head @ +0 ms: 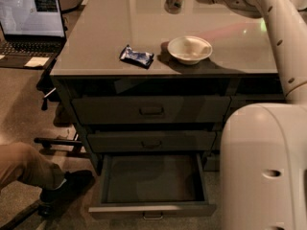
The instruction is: Pick 7up can from bottom drawer and place on counter
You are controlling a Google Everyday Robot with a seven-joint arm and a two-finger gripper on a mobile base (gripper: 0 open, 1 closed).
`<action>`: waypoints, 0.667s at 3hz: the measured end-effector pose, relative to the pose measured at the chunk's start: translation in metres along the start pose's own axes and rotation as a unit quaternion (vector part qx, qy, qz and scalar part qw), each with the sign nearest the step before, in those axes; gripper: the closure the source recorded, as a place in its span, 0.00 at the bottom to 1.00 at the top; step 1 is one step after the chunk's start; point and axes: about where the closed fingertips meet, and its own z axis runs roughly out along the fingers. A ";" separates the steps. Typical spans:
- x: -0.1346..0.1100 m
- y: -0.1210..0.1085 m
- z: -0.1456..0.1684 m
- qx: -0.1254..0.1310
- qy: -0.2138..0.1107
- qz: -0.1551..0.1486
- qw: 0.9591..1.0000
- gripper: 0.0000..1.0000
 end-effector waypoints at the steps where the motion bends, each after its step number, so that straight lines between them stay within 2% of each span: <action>1: 0.008 0.033 0.009 -0.024 0.011 0.006 1.000 1.00; 2: 0.033 0.066 0.016 -0.055 0.017 0.032 0.998 1.00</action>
Offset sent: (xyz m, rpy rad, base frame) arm -0.0721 0.0714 -0.0875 0.0282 0.1595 0.1601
